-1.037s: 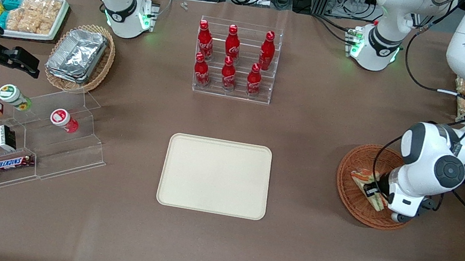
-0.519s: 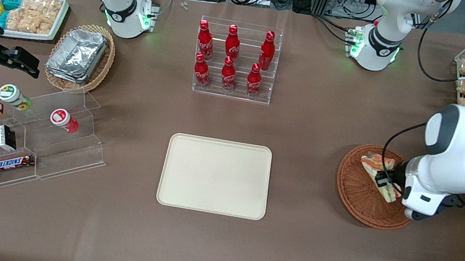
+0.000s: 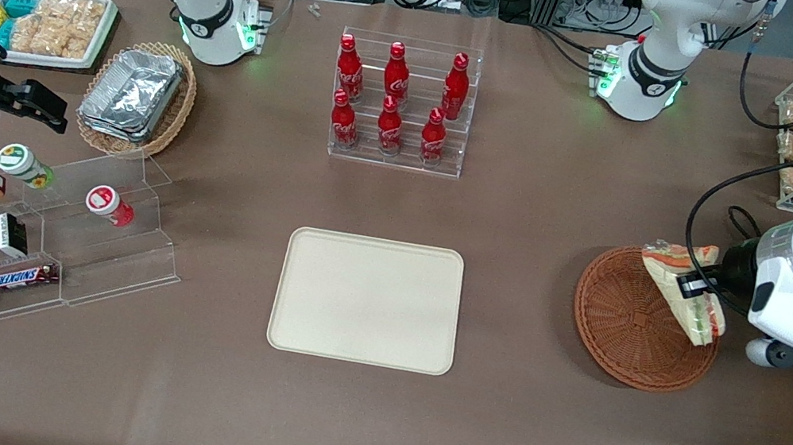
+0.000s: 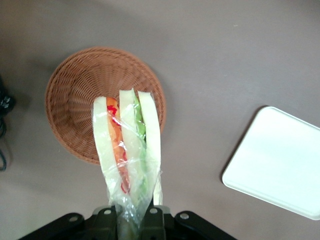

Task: Place sandwich from basket to tray
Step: 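Lift the sandwich and carry it with the left gripper to the tray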

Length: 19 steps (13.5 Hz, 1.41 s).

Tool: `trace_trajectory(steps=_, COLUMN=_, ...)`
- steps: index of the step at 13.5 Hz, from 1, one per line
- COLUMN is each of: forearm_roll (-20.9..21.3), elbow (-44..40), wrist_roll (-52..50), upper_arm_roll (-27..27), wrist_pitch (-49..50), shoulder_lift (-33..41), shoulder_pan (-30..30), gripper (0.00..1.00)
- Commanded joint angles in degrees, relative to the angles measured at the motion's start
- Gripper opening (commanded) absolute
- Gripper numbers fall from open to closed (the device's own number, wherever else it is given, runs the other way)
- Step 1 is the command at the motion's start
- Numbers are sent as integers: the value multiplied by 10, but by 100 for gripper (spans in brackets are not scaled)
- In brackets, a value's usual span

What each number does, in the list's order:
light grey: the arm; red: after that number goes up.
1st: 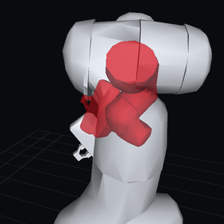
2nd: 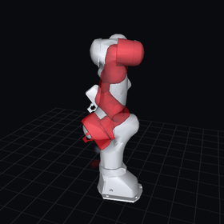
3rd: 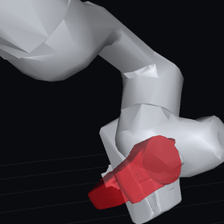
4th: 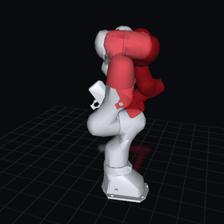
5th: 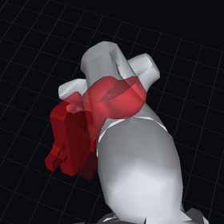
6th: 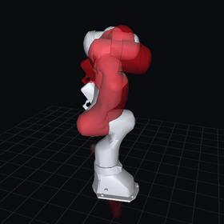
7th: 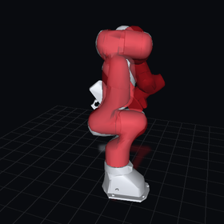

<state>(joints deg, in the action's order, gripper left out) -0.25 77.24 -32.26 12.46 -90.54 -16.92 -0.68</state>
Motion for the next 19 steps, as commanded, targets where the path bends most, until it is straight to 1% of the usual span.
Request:
trace_trajectory(steps=1, forearm_roll=-6, elbow=-14, wrist_roll=32, upper_arm_roll=42, wrist_pitch=-18, shoulder_lift=-19, shoulder_pan=1, gripper=5)
trace_trajectory(steps=2, forearm_roll=1, elbow=-13, wrist_roll=36, upper_arm_roll=66, wrist_pitch=-33, shoulder_lift=-30, shoulder_pan=18, gripper=6)
trace_trajectory(steps=4, forearm_roll=5, elbow=-12, wrist_roll=35, upper_arm_roll=67, wrist_pitch=-80, shoulder_lift=-55, shoulder_pan=65, gripper=7)
trace_trajectory(steps=6, forearm_roll=21, elbow=-11, wrist_roll=26, upper_arm_roll=67, wrist_pitch=-137, shoulder_lift=-94, shoulder_pan=106, gripper=12)
trace_trajectory(steps=7, forearm_roll=22, elbow=-11, wrist_roll=24, upper_arm_roll=66, wrist_pitch=-167, shoulder_lift=-116, shoulder_pan=124, gripper=12)
trace_trajectory(steps=8, forearm_roll=32, elbow=-12, wrist_roll=22, upper_arm_roll=66, wrist_pitch=-194, shoulder_lift=-143, shoulder_pan=142, gripper=9)
trace_trajectory(steps=9, forearm_roll=49, elbow=-13, wrist_roll=14, upper_arm_roll=66, wrist_pitch=-221, shoulder_lift=-167, shoulder_pan=156, gripper=8)
trace_trajectory(steps=11, forearm_roll=69, elbow=-15, wrist_roll=-3, upper_arm_roll=65, wrist_pitch=-265, shoulder_lift=-212, shoulder_pan=182, gripper=8)
trace_trajectory(steps=13, forearm_roll=70, elbow=-18, wrist_roll=-2, upper_arm_roll=65, wrist_pitch=-307, shoulder_lift=-254, shoulder_pan=199, gripper=8)
trace_trajectory(steps=16, forearm_roll=69, elbow=-21, wrist_roll=16, upper_arm_roll=66, wrist_pitch=-343, shoulder_lift=-301, shoulder_pan=205, gripper=9)
trace_trajectory(steps=17, forearm_roll=69, elbow=-21, wrist_roll=17, upper_arm_roll=66, wrist_pitch=-344, shoulder_lift=-312, shoulder_pan=205, gripper=12)
trace_trajectory(steps=19, forearm_roll=69, elbow=-17, wrist_roll=16, upper_arm_roll=65, wrist_pitch=-344, shoulder_lift=-324, shoulder_pan=205, gripper=31)
